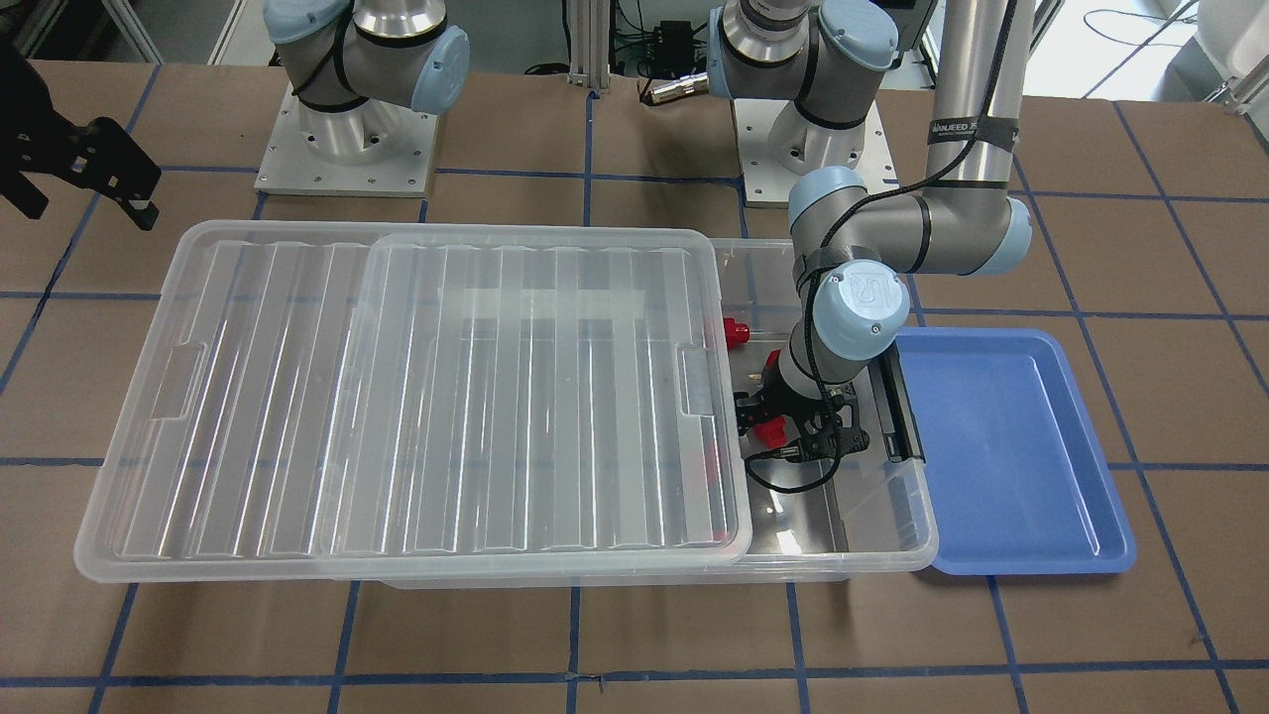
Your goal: Place red block in blue tray from box
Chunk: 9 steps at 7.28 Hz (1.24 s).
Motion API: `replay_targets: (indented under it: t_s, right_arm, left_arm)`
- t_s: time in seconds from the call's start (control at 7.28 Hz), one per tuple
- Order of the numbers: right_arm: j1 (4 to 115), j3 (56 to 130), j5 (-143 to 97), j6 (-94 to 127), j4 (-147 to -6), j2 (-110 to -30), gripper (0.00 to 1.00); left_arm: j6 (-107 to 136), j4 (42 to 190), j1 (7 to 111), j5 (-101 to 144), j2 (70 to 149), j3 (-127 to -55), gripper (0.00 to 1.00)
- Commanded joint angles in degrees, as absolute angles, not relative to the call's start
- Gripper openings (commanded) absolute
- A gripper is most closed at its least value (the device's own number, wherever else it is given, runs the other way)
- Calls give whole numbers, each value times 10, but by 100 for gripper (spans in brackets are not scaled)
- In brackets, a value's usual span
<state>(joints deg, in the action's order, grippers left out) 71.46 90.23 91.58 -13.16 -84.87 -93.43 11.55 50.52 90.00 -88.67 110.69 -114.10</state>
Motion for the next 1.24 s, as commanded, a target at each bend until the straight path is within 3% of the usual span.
replay_targets:
  t_s: [0.0, 0.27, 0.55, 1.1]
  right_arm:
    - [715, 902, 915, -131, -849, -933, 100]
    - [715, 903, 917, -131, -849, -932, 100]
    - [715, 903, 921, -131, -848, -932, 100]
    - [715, 905, 915, -134, -847, -931, 100]
  left_arm:
    - [115, 504, 900, -886, 1109, -1142, 87]
    - [121, 502, 898, -886, 1107, -1140, 40]
    - [124, 505, 897, -883, 1093, -1141, 10]
    - [115, 602, 894, -885, 1050, -1076, 9]
